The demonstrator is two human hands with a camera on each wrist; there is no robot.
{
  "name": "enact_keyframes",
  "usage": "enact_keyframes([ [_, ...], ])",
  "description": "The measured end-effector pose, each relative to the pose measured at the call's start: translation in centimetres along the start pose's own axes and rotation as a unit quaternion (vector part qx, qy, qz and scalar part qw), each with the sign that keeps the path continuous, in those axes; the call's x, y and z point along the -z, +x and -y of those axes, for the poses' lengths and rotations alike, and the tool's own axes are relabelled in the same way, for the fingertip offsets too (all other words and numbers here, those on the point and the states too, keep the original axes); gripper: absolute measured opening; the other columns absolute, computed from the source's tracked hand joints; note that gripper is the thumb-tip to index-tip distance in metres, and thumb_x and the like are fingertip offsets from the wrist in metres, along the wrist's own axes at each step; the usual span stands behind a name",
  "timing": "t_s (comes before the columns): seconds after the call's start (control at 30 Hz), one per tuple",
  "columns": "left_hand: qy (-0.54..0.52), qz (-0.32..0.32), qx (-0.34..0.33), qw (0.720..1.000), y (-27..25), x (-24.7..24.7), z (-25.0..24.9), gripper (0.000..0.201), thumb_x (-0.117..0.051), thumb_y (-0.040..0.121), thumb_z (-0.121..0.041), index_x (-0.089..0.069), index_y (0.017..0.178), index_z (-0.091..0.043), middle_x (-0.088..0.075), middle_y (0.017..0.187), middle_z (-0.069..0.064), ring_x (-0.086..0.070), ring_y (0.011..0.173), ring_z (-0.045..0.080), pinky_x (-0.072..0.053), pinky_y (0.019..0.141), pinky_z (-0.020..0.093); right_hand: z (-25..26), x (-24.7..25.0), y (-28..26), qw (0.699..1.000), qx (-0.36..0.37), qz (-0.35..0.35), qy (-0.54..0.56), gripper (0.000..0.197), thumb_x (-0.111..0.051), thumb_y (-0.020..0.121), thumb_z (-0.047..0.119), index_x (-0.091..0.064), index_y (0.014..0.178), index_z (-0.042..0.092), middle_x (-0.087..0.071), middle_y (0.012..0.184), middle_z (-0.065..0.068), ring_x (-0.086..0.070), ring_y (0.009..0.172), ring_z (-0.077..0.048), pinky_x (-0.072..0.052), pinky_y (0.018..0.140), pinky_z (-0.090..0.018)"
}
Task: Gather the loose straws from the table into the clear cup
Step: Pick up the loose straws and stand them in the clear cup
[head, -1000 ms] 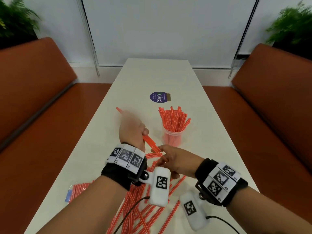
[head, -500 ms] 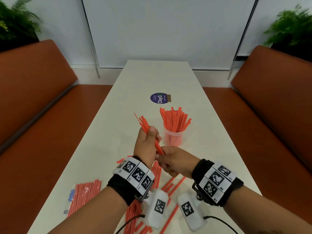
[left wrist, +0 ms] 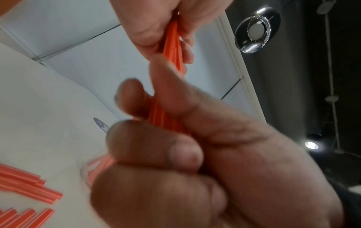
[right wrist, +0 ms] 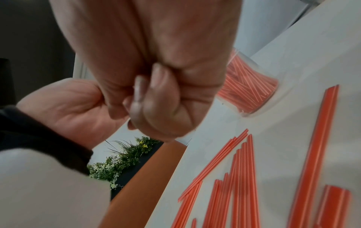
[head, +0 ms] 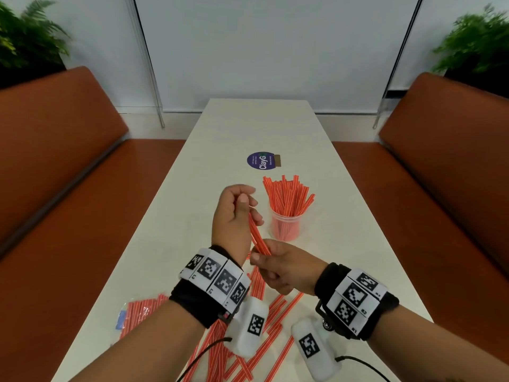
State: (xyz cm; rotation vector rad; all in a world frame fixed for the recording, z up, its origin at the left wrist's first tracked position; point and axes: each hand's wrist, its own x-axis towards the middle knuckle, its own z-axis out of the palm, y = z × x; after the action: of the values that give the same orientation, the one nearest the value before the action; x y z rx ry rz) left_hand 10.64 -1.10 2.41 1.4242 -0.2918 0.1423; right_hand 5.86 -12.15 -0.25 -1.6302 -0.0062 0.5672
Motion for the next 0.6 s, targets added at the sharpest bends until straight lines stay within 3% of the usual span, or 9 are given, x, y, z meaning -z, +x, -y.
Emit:
enact_keyframes([
  [0.13,0.005,0.03,0.027,0.999,-0.2,-0.5,0.4,0.026,-0.034,0.099,-0.011,-0.053,0.088,-0.026,-0.053,0.078,-0.003,-0.055,0.054,0.003,-0.052,0.058,0.018,0.2,0.4,-0.4,0.998,0.008,-0.03,-0.051,0.022,-0.044,0.097,0.029,-0.037,0.078,0.021,-0.031,0.05,0.005,-0.024,0.039,-0.007,-0.023,0.036,-0.018],
  [0.2,-0.008,0.019,0.061,0.998,0.3,-0.5,0.5,0.026,-0.035,0.098,-0.008,-0.051,0.089,-0.026,-0.052,0.076,-0.001,-0.058,0.054,0.005,-0.054,0.062,0.022,0.6,1.2,-0.9,0.995,0.019,-0.052,-0.084,0.017,-0.045,0.097,0.025,-0.04,0.081,0.02,-0.032,0.05,0.004,-0.026,0.038,-0.007,-0.025,0.035,-0.02],
  [0.33,-0.143,-0.029,0.181,0.973,2.0,-0.6,0.7,0.023,-0.032,0.099,-0.004,-0.047,0.087,-0.017,-0.049,0.077,0.004,-0.063,0.07,0.021,-0.055,0.073,0.033,1.8,3.3,-1.5,0.987,0.055,-0.147,0.023,0.008,-0.05,0.094,0.021,-0.046,0.1,0.016,-0.039,0.05,0.006,-0.025,0.04,-0.007,-0.023,0.038,-0.02],
  [0.47,-0.17,0.003,0.224,0.96,3.6,-1.2,0.8,0.02,-0.033,0.098,-0.003,-0.045,0.086,-0.013,-0.054,0.083,0.007,-0.064,0.079,0.024,-0.055,0.075,0.034,2.7,4.8,-1.3,0.962,0.107,-0.234,0.088,0.015,-0.048,0.095,0.017,-0.056,0.103,0.007,-0.047,0.057,-0.002,-0.029,0.037,-0.006,-0.025,0.037,-0.017],
  [0.53,-0.132,0.032,0.22,0.966,4.0,-1.5,1.1,0.016,-0.037,0.097,-0.004,-0.047,0.089,-0.014,-0.057,0.087,0.006,-0.062,0.081,0.021,-0.054,0.075,0.033,3.6,5.9,-1.4,0.958,0.1,-0.266,0.042,0.018,-0.05,0.094,0.02,-0.061,0.099,0.006,-0.046,0.057,0.0,-0.031,0.038,-0.005,-0.028,0.036,-0.017],
  [0.6,-0.066,0.048,0.211,0.974,4.4,-1.5,1.8,0.01,-0.042,0.096,-0.006,-0.048,0.099,-0.014,-0.058,0.095,0.005,-0.061,0.086,0.019,-0.053,0.076,0.03,5.2,7.5,-1.8,0.945,0.081,-0.304,-0.089,0.018,-0.053,0.093,0.023,-0.064,0.095,0.009,-0.048,0.058,0.003,-0.035,0.042,-0.006,-0.031,0.039,-0.016],
])
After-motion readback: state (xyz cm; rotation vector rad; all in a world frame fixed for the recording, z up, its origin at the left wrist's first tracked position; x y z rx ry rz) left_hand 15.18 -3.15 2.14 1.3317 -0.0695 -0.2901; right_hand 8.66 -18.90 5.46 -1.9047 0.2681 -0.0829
